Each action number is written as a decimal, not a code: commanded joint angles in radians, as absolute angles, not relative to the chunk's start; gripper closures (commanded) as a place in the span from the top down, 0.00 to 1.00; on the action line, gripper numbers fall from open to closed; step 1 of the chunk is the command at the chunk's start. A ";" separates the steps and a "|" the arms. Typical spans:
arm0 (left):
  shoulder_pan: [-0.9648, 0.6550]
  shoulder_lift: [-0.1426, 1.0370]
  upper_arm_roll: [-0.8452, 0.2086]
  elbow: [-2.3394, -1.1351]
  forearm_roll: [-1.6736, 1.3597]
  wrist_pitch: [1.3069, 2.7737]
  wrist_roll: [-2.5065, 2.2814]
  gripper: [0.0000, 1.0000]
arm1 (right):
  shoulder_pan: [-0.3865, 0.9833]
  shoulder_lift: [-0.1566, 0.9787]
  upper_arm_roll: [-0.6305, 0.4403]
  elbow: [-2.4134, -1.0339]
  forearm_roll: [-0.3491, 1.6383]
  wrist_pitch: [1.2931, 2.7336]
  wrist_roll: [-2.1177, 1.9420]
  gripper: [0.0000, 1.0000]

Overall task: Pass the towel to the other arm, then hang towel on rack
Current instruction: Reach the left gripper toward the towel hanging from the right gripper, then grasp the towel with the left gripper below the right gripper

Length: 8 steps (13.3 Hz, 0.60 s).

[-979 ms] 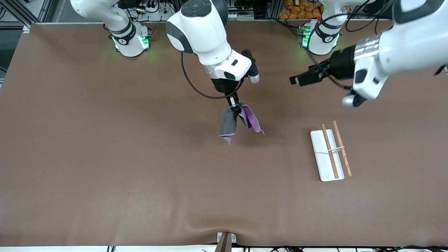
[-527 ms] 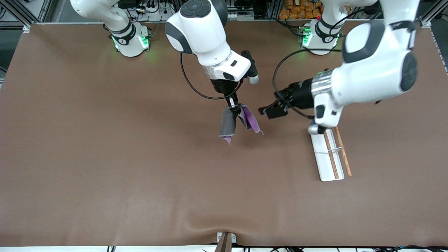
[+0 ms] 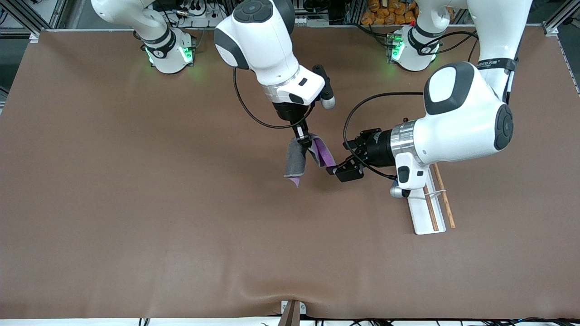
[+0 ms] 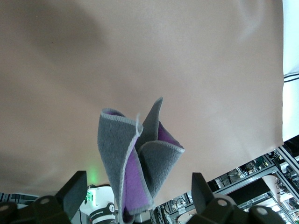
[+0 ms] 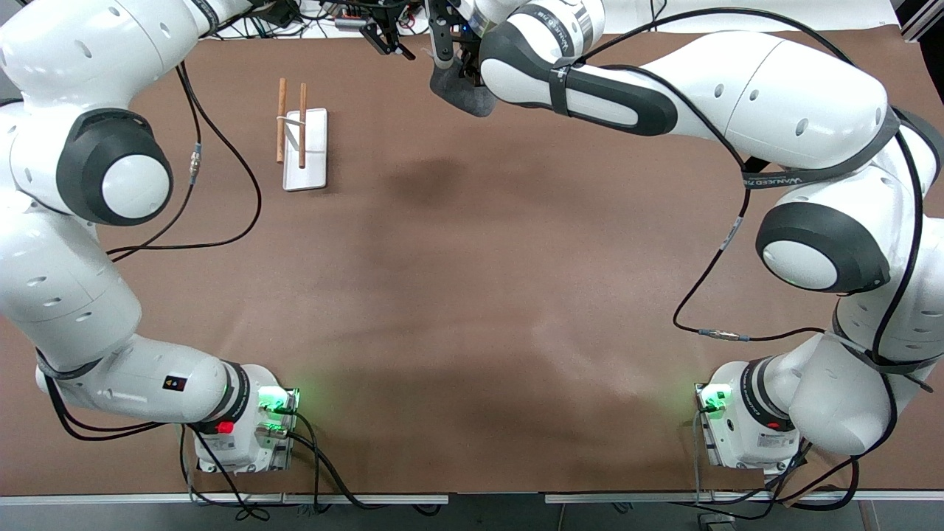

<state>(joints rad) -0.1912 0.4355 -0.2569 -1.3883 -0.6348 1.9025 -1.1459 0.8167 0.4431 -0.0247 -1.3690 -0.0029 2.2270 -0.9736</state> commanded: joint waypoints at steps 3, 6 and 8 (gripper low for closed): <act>-0.224 0.486 -0.250 -1.362 -0.635 1.927 -1.170 0.79 | 0.811 0.434 -0.017 -1.371 -0.008 2.223 -0.960 0.00; -0.225 0.502 -0.250 -1.362 -0.635 1.945 -1.169 0.65 | 0.813 0.434 -0.017 -1.371 -0.008 2.221 -0.957 0.00; -0.232 0.511 -0.247 -1.362 -0.629 1.947 -1.167 0.50 | 0.813 0.436 -0.018 -1.371 -0.008 2.217 -0.957 0.00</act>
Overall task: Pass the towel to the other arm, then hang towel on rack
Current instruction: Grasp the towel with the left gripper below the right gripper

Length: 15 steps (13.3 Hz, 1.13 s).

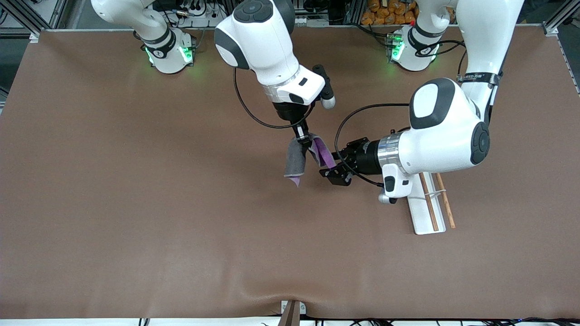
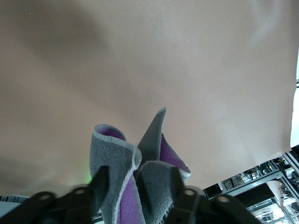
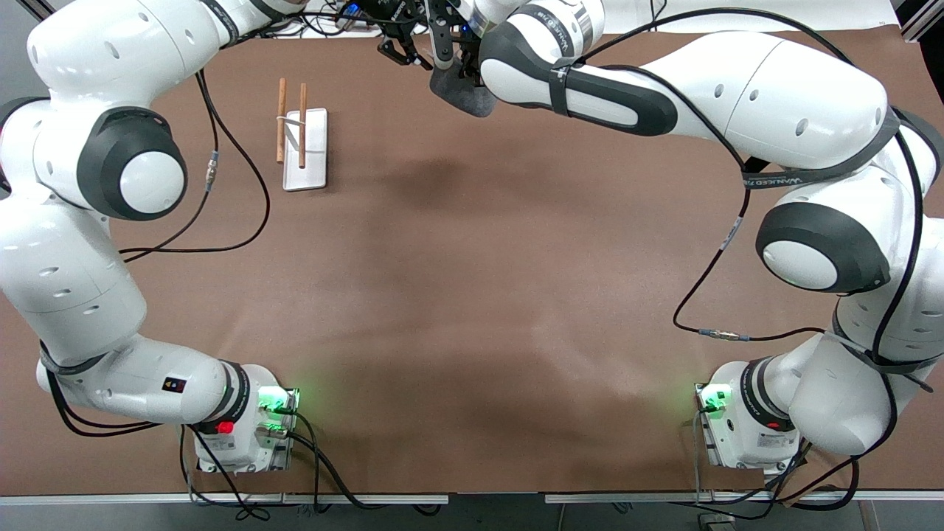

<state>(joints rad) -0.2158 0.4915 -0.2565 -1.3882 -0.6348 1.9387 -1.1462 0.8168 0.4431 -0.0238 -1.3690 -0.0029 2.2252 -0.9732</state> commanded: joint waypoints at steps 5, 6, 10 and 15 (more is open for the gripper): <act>-0.229 0.505 -0.249 -1.364 -0.627 1.945 -1.169 0.00 | 0.815 0.436 -0.017 -1.371 -0.011 2.215 -0.957 0.00; -0.227 0.502 -0.247 -1.362 -0.624 1.944 -1.167 0.00 | 0.815 0.436 -0.017 -1.371 -0.011 2.215 -0.957 0.00; -0.222 0.460 -0.253 -1.364 -0.540 1.924 -1.177 0.00 | 0.815 0.436 -0.017 -1.371 -0.012 2.215 -0.957 0.00; -0.160 0.324 -0.247 -1.362 -0.476 1.777 -1.169 0.00 | 0.807 0.436 -0.017 -1.379 -0.003 2.212 -0.959 1.00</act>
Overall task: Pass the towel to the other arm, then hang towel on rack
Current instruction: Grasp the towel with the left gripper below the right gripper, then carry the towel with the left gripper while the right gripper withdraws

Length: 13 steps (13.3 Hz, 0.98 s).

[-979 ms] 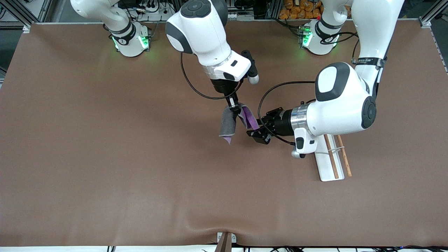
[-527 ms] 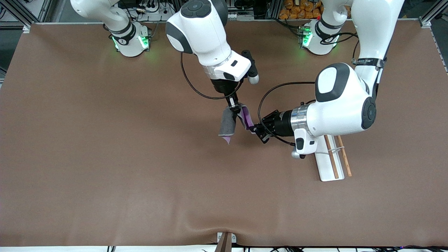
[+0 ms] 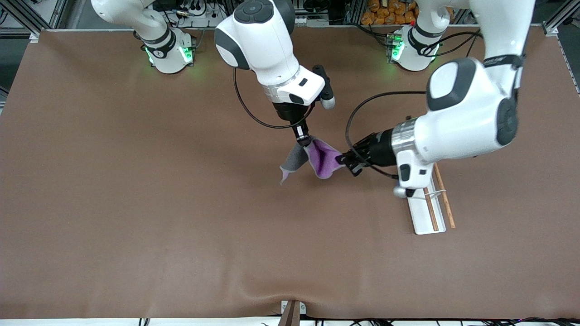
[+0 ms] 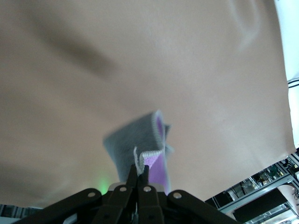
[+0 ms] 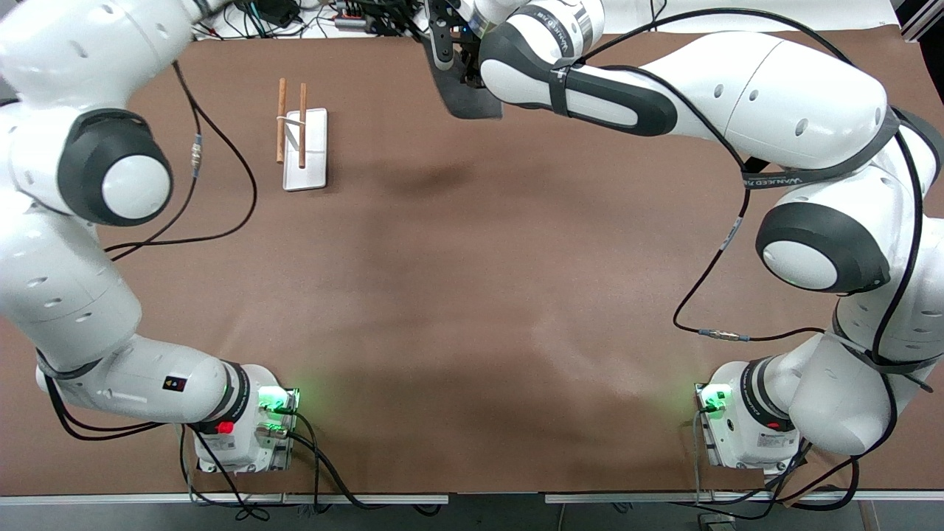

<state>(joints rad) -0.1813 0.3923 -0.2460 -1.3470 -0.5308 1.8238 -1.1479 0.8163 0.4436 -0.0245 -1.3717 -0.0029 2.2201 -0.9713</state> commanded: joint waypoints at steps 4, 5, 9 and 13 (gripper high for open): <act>-0.155 0.256 -0.250 -1.362 -0.324 1.709 -1.129 0.00 | 0.786 0.430 -0.018 -1.378 -0.003 2.186 -0.959 1.00; -0.153 0.241 -0.249 -1.361 -0.322 1.682 -1.109 0.00 | 0.763 0.430 -0.018 -1.378 -0.002 2.186 -0.957 1.00; -0.112 0.218 -0.250 -1.361 -0.322 1.622 -1.054 0.00 | 0.648 0.428 -0.020 -1.379 0.000 2.117 -0.919 1.00; -0.091 0.213 -0.245 -1.361 -0.322 1.611 -1.040 0.00 | 0.447 0.400 -0.018 -1.382 0.000 2.027 -0.853 1.00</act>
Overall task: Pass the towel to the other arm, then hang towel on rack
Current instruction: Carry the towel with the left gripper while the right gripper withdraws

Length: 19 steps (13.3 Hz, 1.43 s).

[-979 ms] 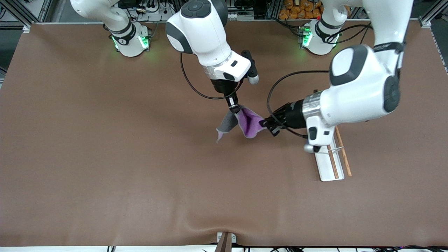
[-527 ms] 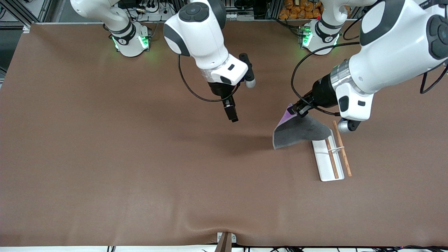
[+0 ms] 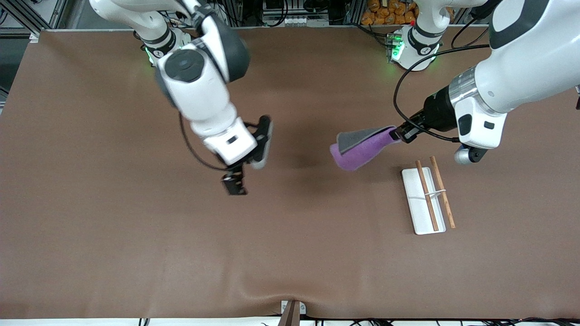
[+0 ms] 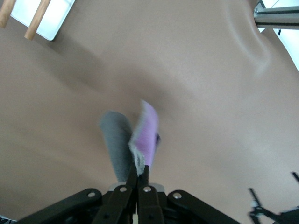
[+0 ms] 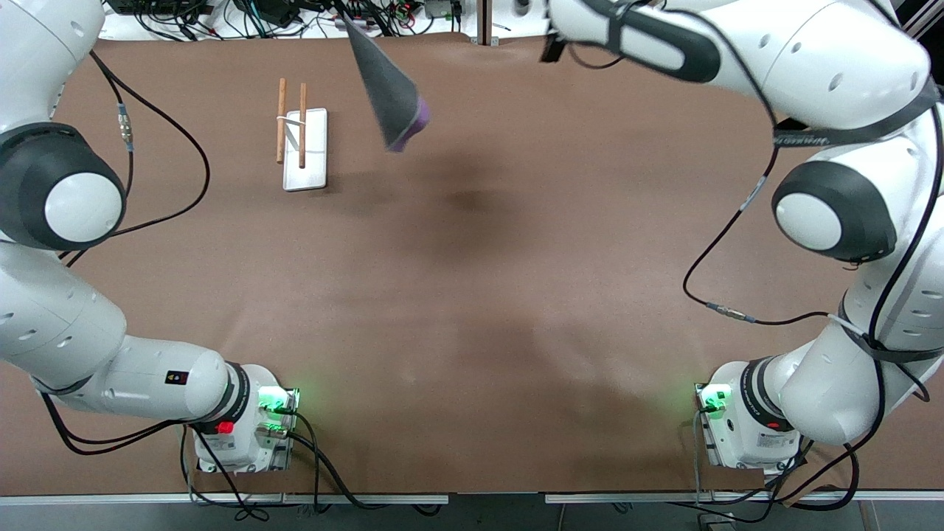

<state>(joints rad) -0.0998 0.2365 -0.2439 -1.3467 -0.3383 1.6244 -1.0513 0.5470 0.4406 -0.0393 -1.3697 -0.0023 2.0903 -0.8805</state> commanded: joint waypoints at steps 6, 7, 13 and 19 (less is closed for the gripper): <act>-0.058 0.215 -0.241 -1.361 -0.322 1.611 -1.037 0.00 | 0.138 0.299 -0.018 -1.403 0.049 1.803 -0.751 1.00; -0.046 0.215 -0.239 -1.361 -0.322 1.611 -1.031 0.00 | 0.097 0.255 -0.018 -1.443 0.051 1.792 -0.715 1.00; -0.018 0.222 -0.238 -1.362 -0.322 1.611 -0.963 0.00 | -0.014 0.002 -0.023 -1.635 0.058 1.766 -0.371 1.00; 0.058 0.245 -0.239 -1.376 -0.340 1.598 -0.865 0.00 | -0.028 -0.067 -0.041 -1.623 0.045 1.545 -0.036 1.00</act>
